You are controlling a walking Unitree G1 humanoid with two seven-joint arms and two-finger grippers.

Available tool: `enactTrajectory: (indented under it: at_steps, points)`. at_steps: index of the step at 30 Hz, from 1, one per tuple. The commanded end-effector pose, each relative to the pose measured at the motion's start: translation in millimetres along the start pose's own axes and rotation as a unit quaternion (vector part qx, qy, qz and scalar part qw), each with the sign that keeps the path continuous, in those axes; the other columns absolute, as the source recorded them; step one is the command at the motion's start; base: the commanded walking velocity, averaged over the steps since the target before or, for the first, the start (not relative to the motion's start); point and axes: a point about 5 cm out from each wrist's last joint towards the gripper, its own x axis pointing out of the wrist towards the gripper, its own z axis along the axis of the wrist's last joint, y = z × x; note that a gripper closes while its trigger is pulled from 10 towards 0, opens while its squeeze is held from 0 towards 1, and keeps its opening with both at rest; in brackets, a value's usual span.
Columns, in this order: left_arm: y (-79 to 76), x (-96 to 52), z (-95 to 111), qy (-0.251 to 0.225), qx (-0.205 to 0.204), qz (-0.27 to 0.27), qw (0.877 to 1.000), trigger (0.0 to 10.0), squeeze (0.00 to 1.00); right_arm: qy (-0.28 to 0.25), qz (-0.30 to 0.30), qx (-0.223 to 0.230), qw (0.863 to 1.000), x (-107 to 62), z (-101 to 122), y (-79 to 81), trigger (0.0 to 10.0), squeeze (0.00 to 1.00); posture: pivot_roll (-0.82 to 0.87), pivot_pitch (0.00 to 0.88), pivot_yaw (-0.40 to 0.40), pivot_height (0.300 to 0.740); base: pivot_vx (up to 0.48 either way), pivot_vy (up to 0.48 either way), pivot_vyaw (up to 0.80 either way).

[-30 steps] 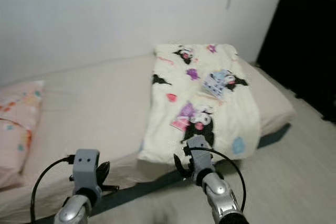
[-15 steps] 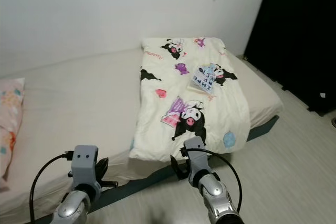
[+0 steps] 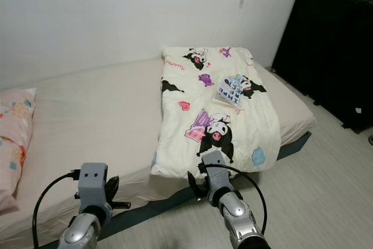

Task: Clean up the room

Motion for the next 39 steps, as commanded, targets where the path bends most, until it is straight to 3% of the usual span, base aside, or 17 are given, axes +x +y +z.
enactTrajectory:
  at_steps: [1, 8, 12, 20, 23, 27, 33, 36, 39]
  points:
    - [-1.1, -1.2, -5.2, 0.009, -0.001, 0.003, 1.000, 10.0, 0.00, 0.004, 0.000, 0.002, 1.000, -2.2, -4.0, 0.4, 10.0, 0.00, 0.02, 0.062, -0.030, 0.740, 0.000, 0.000, 0.00]
    - [-4.0, -0.2, -4.6, 0.006, -0.006, -0.002, 1.000, 10.0, 0.00, 0.003, 0.016, -0.016, 1.000, -1.9, -3.3, 3.4, 10.0, 0.00, 0.02, 0.060, -0.033, 0.740, 0.000, 0.000, 0.00]
    - [-0.2, 0.8, -4.1, 0.003, 0.010, 0.027, 1.000, 10.0, 0.00, 0.002, 0.020, -0.028, 0.999, -1.2, -2.2, 5.2, 10.0, 0.00, 0.02, 0.060, -0.033, 0.740, 0.000, 0.000, 0.80]
    - [0.5, 3.2, -10.1, 0.043, -0.062, 0.068, 0.995, 10.0, 0.00, 0.001, 0.016, -0.025, 1.000, -0.1, 0.3, 2.3, 10.0, 0.00, 0.01, 0.063, -0.037, 0.740, 0.000, 0.000, 0.80]
    - [-7.0, 2.2, -13.1, 0.054, -0.068, 0.031, 0.996, 10.0, 0.00, 0.001, 0.016, -0.026, 1.000, 0.2, 0.8, 1.2, 10.0, 0.00, 0.01, 0.065, -0.038, 0.740, 0.000, 0.000, 0.80]
    - [-12.6, -1.2, -9.7, 0.033, -0.022, 0.005, 0.999, 10.0, 0.00, 0.000, 0.016, -0.026, 1.000, 0.4, 1.1, 1.1, 10.0, 0.00, 0.01, 0.065, -0.038, 0.740, 0.000, 0.000, 0.80]
    - [-10.4, -1.6, -7.2, 0.018, -0.012, 0.021, 1.000, 10.0, 0.00, 0.001, 0.016, -0.027, 1.000, 0.3, 0.9, 0.6, 10.0, 0.00, 0.02, 0.061, -0.039, 0.740, 0.000, 0.000, 0.80]
    - [-4.8, -1.2, -7.0, 0.023, 0.021, 0.048, 0.998, 10.0, 0.00, 0.000, 0.015, -0.027, 1.000, 0.3, 0.9, 0.4, 10.0, 0.00, 0.02, 0.062, -0.039, 0.740, 0.000, 0.000, 0.80]
    - [-4.9, -0.7, -8.2, 0.032, 0.014, 0.038, 0.999, 10.0, 0.00, 0.000, 0.015, -0.027, 1.000, 0.4, 0.9, 0.4, 10.0, 0.00, 0.02, 0.059, -0.038, 0.740, 0.000, 0.000, 0.80]
